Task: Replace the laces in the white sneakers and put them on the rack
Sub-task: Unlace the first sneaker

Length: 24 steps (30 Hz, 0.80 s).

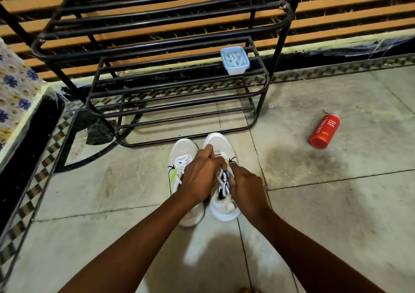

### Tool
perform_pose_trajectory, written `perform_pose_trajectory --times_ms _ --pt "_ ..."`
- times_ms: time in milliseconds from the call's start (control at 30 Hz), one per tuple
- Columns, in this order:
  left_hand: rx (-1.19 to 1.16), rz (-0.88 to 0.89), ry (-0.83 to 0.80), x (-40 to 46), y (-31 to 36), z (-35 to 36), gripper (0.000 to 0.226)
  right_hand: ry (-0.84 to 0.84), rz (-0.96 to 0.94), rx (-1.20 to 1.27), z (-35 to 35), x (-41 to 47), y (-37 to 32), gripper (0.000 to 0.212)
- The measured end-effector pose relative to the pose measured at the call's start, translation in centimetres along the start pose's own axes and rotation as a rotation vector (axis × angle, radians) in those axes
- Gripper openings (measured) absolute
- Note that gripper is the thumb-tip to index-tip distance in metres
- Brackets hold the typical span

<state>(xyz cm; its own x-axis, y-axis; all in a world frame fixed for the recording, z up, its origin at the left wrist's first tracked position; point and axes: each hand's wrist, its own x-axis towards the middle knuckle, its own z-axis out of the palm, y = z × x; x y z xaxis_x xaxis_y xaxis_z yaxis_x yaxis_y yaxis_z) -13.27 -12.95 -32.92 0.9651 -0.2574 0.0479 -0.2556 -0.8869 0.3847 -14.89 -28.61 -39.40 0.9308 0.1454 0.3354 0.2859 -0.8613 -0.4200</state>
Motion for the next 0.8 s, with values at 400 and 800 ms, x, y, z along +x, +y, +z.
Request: perform_pose_trajectory --times_ms 400,800 --pt "-0.029 0.011 -0.352 0.6 -3.3 -2.3 0.060 -0.034 -0.174 -0.053 -0.3 1.0 0.7 0.052" --pt "0.093 0.013 -0.386 1.4 -2.9 -1.7 0.061 -0.146 -0.339 -0.366 0.1 4.8 0.2 0.052"
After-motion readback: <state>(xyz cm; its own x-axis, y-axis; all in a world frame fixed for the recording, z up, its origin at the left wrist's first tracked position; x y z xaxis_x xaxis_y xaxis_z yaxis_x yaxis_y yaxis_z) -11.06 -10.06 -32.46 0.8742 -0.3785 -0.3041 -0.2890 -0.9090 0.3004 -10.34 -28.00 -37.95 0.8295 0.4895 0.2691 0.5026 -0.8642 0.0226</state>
